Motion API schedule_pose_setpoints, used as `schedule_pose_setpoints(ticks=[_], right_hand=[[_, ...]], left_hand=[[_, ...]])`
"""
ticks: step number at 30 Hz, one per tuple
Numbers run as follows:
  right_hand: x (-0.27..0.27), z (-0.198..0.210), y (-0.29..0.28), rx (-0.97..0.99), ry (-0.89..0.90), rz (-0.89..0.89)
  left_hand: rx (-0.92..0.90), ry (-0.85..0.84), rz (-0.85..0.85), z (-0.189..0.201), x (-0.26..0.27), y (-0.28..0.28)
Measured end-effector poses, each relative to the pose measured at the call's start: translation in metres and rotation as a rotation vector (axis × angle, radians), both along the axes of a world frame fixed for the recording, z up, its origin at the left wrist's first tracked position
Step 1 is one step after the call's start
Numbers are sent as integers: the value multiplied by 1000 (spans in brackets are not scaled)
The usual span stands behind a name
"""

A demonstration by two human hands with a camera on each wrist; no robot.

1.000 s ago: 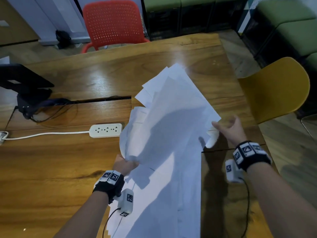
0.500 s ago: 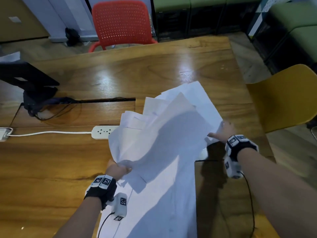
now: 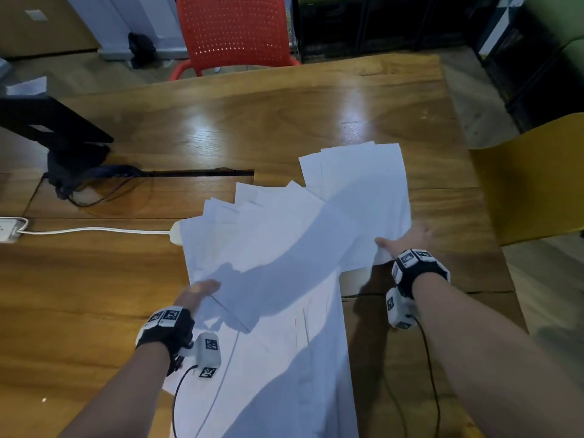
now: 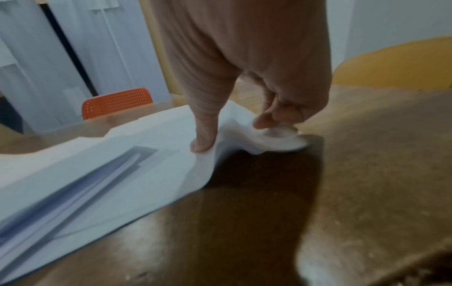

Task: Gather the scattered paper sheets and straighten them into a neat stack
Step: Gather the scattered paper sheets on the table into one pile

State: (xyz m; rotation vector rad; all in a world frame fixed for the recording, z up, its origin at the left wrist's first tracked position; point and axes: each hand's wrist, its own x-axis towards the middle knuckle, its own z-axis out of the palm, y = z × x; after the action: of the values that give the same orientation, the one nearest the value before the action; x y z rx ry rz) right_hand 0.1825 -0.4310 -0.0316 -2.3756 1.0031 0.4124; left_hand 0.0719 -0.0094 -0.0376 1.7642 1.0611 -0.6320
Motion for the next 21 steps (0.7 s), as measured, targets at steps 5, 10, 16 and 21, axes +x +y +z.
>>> schedule_pose_setpoints(ticks=[5, 10, 16, 21], right_hand=[[0, -39, -7, 145, 12, 20], [-30, 25, 11, 277, -370, -248], [-82, 84, 8, 507, -774, -537], [-138, 58, 36, 658, -601, -507]], left_hand=[[219, 27, -95, 11, 2, -22], [206, 38, -127, 11, 8, -25], [175, 27, -188, 12, 11, -39], [151, 10, -312, 9, 8, -53]])
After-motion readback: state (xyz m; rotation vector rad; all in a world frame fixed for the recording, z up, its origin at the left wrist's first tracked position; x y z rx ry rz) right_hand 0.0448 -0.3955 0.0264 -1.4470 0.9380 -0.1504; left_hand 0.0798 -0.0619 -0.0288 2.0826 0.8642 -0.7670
